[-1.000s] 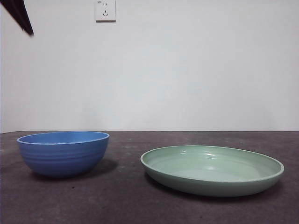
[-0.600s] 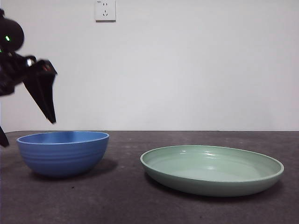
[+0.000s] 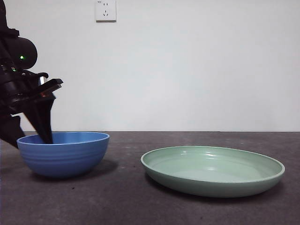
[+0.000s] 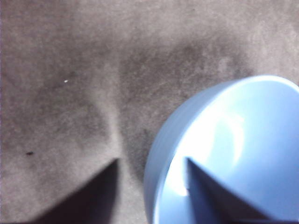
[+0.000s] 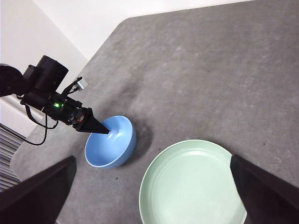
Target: Pick up the blue bowl, put it on the green plate, put it on desk
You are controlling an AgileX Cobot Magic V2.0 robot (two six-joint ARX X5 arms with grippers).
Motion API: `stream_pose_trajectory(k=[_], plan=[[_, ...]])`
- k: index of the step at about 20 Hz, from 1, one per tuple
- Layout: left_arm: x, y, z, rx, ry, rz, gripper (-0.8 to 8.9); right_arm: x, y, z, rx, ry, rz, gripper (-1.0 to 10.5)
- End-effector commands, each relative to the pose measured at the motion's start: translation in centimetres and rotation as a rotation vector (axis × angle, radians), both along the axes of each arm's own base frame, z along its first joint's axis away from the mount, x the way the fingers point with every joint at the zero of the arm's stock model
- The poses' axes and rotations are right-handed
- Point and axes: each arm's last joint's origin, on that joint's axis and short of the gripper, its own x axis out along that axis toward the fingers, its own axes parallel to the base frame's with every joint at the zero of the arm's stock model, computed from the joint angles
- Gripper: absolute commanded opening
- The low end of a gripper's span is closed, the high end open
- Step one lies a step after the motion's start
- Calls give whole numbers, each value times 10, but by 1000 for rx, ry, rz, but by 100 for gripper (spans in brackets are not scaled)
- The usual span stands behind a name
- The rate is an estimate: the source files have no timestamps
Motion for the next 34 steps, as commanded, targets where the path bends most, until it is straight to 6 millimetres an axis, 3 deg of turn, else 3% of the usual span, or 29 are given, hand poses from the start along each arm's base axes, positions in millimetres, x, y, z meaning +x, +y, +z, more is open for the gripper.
stream_pose_trajectory(k=[1,7,10,14,19,21,26,29,34], plan=[[5,-1,0,1,-9,-2,45,0,0,6,-8,-30,6,574],[7,-4,2,4,-29,-7,15,0,0,6,-8,-31,6,574],[7,-16,11,65,-21,-8,15,-1,0,6,-8,-30,5,574],[7,-63,46,106,-62,-80,15,-7,0,7,-9,-27,4,574],[-5,-138,84,46,-164,-195,15,-20,0,6,-17,-1,8,573],[-5,-166,82,41,-166,-247,15,-26,0,4,-52,9,-6,573],[4,-224,53,54,-133,-352,15,-47,-2,-1,-152,40,-82,573],[7,-244,40,76,-98,-389,15,-53,-2,1,-159,9,-83,573],[7,-253,18,120,-46,-404,15,-54,-2,2,-159,5,-83,573]])
